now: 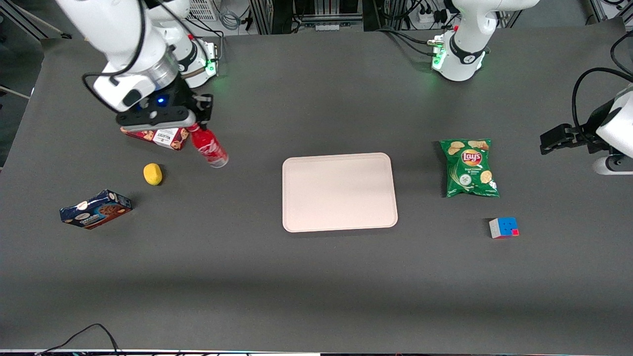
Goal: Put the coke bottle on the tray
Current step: 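Carry the red bottle with the right gripper over the white tray, then lower the red bottle onto the white tray and open the right gripper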
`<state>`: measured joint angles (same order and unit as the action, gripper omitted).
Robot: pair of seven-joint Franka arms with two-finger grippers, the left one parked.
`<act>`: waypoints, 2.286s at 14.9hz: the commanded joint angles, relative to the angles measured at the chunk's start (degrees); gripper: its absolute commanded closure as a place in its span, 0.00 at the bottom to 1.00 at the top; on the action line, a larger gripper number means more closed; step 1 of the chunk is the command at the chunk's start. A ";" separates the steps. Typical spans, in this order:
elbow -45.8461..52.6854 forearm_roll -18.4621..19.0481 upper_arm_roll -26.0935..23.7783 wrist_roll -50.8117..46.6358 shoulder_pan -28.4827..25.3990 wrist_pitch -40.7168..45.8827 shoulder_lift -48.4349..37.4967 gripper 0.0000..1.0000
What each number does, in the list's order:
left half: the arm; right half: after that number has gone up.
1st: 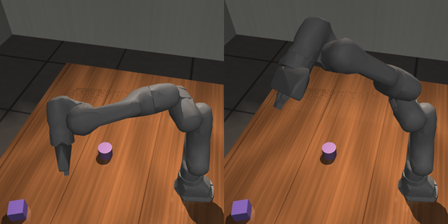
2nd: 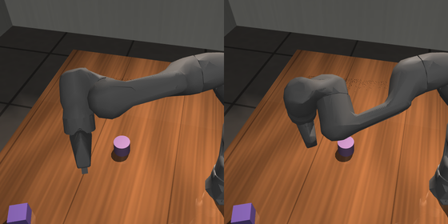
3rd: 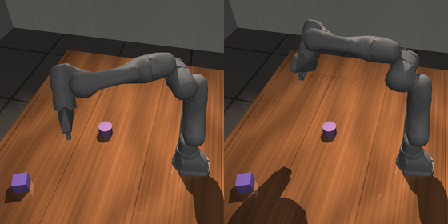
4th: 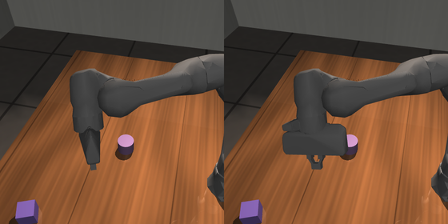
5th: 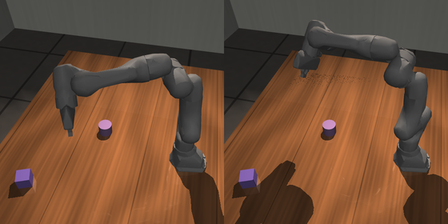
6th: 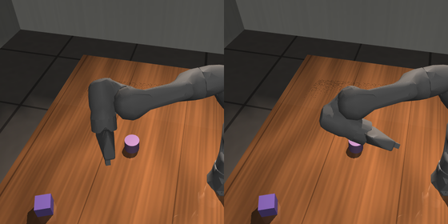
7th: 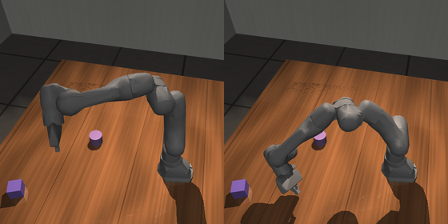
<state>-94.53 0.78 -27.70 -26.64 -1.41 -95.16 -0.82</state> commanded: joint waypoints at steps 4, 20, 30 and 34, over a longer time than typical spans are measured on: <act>19.62 4.47 0.36 -22.29 -16.33 1.47 21.79 1.00; 14.55 16.71 0.98 -31.10 -19.43 -15.84 38.79 1.00; 14.37 16.71 1.51 -31.63 -19.25 -17.60 39.93 0.18; 14.55 16.28 1.42 -34.97 -18.81 -17.51 39.15 0.00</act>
<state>-79.95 15.98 -25.79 -58.68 -20.89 -112.27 39.20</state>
